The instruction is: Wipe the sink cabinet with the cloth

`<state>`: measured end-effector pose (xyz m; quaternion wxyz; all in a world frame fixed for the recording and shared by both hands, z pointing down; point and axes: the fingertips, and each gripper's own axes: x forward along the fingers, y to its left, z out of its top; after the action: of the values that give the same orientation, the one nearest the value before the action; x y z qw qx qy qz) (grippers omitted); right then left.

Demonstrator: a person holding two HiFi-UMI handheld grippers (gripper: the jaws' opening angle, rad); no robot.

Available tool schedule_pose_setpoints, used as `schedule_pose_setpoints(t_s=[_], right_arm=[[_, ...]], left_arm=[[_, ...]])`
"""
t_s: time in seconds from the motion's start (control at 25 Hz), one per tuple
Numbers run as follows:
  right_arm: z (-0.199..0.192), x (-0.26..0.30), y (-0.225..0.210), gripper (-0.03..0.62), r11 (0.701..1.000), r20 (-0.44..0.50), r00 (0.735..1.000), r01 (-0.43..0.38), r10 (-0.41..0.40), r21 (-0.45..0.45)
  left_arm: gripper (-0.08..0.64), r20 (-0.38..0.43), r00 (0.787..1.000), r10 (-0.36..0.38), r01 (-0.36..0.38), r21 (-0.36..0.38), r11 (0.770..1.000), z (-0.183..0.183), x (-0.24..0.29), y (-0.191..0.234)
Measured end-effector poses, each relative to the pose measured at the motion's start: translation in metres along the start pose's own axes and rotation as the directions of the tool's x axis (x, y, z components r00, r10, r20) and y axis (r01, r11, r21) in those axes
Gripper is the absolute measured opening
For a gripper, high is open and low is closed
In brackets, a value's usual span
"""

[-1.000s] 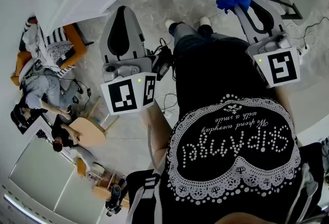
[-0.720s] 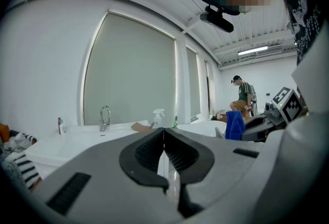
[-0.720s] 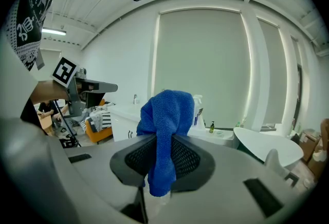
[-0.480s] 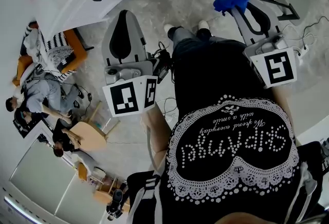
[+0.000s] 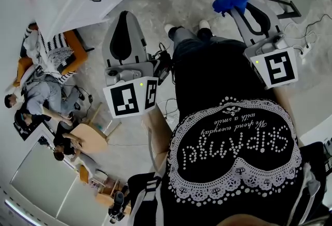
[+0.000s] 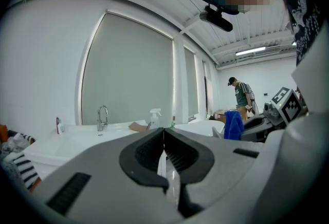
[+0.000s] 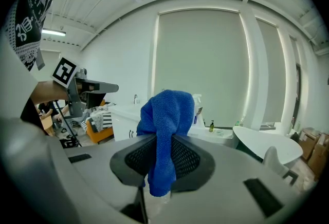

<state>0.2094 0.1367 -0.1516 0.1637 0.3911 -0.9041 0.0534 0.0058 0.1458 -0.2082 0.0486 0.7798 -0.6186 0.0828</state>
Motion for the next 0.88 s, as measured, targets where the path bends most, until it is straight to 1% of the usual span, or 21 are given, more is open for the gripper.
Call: schedule_pose_setpoints(t_s=[0.52,0.88], right_arm=[[-0.0005,-0.0006,0.0039,0.077,0.999,-0.016,0.999,-0.036,0.036,-0.028],[-0.0014,0.0005,0.0037,0.077,0.998,-0.017,0.999,-0.042,0.042,-0.039]], left_arm=[[0.006,-0.003,1.0,0.009,-0.009,0.002,1.0,0.0011,-0.0037,-0.0049],[0.006,-0.009,1.0,0.023,-0.023,-0.004,1.0,-0.0016,-0.0059,-0.0049]])
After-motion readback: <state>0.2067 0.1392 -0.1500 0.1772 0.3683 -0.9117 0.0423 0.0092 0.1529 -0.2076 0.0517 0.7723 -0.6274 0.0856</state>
